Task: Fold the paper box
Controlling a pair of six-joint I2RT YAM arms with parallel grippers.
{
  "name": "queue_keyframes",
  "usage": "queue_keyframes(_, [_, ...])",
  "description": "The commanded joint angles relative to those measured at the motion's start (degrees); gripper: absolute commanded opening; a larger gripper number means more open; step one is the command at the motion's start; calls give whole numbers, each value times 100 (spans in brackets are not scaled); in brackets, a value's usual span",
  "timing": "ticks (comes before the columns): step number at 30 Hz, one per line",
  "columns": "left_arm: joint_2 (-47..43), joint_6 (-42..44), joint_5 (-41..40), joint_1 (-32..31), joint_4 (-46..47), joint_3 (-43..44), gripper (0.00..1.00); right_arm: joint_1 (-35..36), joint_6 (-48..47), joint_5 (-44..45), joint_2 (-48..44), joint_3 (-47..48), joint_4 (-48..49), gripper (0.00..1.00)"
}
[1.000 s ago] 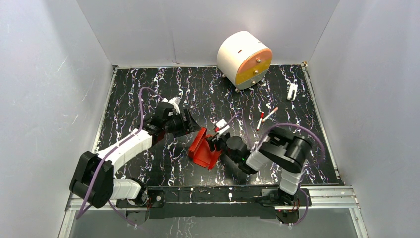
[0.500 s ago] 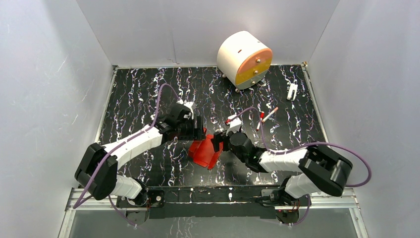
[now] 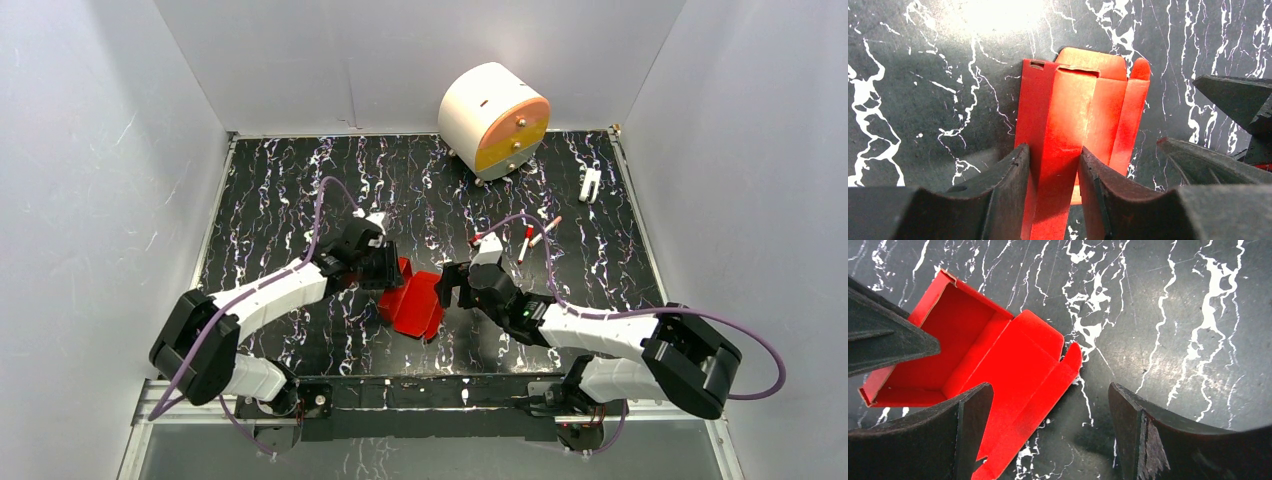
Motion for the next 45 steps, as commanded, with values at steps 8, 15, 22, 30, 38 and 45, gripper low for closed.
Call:
queue_keyframes(8, [-811,-628,-91,145,673,-788,36,-87,816,-423,111,412,-355,88])
queue_keyframes(15, [-935,-910,-33,170,982,-1067,35,-123,887,-867,441,524,-83,71])
queue_keyframes(22, [-989,-1287,14,172,1577,-1395,35,-139,879,-1189,746,654,24,45])
queue_keyframes(30, [-1183,-1251,-171,183,1546,-1486,54,-207,57,-1084,736,1341,-870,7])
queue_keyframes(38, [-2019,-1108,-589,233,820,-1444,74,-274,-1878,-666,1207,2921,-2759,0])
queue_keyframes(45, [-3164,-963,-1436,267,2,-1425,79,-274,-4133,-475,1903,4199,-3850,0])
